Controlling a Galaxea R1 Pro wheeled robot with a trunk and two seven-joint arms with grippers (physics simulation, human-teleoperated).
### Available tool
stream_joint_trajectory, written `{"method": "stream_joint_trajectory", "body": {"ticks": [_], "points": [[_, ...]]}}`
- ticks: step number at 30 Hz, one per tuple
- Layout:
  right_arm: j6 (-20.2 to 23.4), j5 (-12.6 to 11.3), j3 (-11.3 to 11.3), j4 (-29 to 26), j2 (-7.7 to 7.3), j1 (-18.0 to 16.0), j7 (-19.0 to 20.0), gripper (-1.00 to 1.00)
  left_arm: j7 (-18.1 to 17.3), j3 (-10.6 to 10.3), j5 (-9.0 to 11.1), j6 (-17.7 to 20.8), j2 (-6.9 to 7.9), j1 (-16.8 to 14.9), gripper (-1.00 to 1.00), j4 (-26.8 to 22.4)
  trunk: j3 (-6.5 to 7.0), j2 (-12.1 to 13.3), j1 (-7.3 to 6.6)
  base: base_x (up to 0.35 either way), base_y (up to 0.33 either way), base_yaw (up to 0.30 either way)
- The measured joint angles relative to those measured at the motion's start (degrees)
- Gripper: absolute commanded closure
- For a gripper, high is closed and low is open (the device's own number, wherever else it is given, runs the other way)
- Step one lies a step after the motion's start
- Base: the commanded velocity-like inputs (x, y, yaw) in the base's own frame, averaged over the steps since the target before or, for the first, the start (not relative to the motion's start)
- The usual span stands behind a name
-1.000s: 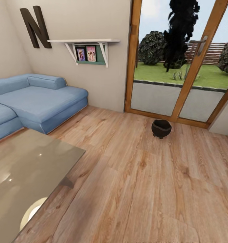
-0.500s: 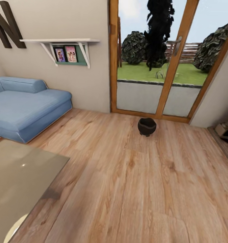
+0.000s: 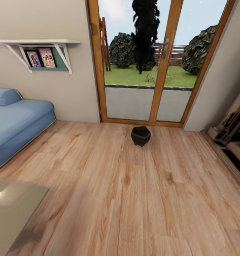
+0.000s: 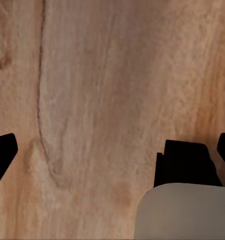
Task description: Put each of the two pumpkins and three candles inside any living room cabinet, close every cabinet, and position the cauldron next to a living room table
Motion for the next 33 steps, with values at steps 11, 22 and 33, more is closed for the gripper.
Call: {"method": "stream_joint_trajectory", "body": {"ticks": [11, 22, 33], "points": [[0.0, 0.0, 0.0, 0.0, 0.03, 0.0, 0.0, -1.0, 0.0, 0.0, 0.01, 0.0, 0.06, 0.02, -1.0, 0.02, 0.0, 0.0, 0.0, 0.33, 0.0, -0.24], [0.06, 0.09, 0.0, 0.0, -0.13, 0.0, 0.0, -1.0, 0.0, 0.0, 0.05, 0.0, 0.26, 0.02, -1.0, 0.02, 0.0, 0.0, 0.0, 0.33, 0.0, -0.013], [0.0, 0.18, 0.0, 0.0, 0.13, 0.0, -0.02, -1.0, 0.0, 0.0, 0.04, 0.0, 0.27, 0.02, -1.0, 0.01, 0.0, 0.0, 0.0, 0.33, 0.0, 0.0]]}}
